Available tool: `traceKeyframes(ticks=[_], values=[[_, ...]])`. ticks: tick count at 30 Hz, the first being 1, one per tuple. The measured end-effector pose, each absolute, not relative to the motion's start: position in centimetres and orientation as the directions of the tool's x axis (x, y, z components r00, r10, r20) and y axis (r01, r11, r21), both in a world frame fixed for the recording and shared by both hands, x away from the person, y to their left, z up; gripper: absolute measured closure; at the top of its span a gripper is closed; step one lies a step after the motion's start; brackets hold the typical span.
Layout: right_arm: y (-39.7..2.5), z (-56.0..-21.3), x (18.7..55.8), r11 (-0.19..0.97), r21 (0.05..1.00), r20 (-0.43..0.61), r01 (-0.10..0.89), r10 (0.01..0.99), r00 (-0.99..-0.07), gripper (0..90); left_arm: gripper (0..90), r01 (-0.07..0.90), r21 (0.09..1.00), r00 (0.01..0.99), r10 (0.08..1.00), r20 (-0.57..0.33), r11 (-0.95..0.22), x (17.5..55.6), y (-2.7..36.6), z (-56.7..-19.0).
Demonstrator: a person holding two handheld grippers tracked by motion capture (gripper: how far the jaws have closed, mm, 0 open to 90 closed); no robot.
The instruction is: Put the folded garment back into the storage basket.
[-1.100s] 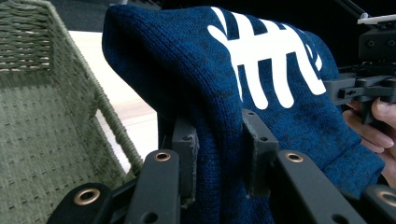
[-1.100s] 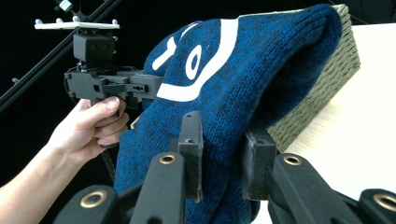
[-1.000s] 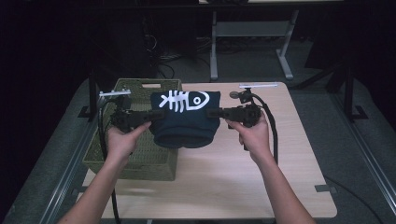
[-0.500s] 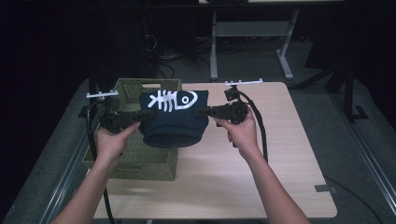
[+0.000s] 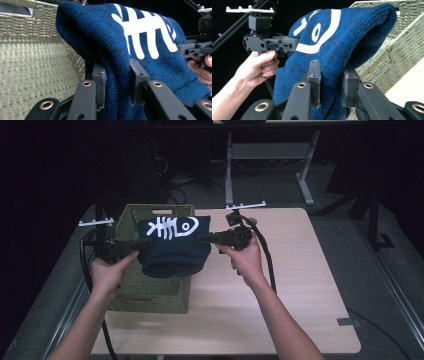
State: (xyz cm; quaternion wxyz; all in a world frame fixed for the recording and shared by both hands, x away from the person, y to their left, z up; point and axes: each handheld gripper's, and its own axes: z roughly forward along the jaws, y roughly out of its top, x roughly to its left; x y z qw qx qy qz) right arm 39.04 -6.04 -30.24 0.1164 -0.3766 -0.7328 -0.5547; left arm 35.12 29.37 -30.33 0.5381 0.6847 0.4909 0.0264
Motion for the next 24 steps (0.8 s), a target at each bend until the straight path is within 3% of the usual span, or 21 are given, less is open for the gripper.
traceKeyframes(ticks=[24], values=[[-1.8, -31.8, 40.4, 0.124, 0.709, 0.597, 0.695, 0.419, -0.684, 73.1, 70.2, 0.674, 0.732, 0.427, 0.752, -0.502, 0.105, 35.5, 32.7, -31.6]])
